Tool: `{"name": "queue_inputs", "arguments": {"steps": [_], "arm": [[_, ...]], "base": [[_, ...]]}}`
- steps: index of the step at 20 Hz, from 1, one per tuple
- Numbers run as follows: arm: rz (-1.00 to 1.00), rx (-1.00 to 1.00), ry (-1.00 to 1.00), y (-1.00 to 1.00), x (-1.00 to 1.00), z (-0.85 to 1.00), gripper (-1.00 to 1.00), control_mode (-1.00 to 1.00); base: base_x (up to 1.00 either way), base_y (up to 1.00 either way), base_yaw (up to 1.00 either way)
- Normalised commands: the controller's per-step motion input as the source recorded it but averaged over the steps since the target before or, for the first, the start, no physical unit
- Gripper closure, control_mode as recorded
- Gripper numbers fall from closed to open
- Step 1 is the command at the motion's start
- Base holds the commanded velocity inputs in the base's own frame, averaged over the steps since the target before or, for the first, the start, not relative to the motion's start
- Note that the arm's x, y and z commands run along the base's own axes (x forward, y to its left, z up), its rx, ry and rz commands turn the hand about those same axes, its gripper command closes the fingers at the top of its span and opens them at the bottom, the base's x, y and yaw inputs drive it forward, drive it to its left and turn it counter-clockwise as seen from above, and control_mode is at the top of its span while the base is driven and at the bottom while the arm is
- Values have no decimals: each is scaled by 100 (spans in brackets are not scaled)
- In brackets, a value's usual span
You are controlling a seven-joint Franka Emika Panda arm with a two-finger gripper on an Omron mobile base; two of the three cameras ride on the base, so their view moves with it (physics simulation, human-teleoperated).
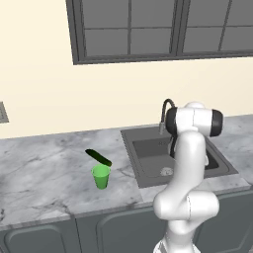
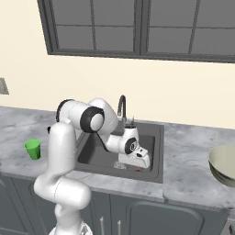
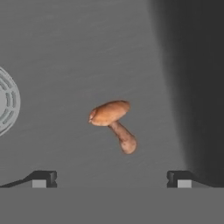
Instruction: Remove the cucumber and mushroom from the sink. Then move the bowl and cup from the counter to the sink for washing.
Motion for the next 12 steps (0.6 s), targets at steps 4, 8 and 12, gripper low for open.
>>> {"name": "queue_inputs", "arguments": {"steps": [4, 8, 12], "arm": [[0, -6, 4, -2, 1, -18, -100, -100], [-2, -7, 0, 0, 0, -23, -100, -100], [-1, -5, 0, 0, 1, -18, -100, -100]], "base": [[0, 0, 0], [0, 0, 0], [0, 0, 0]]}}
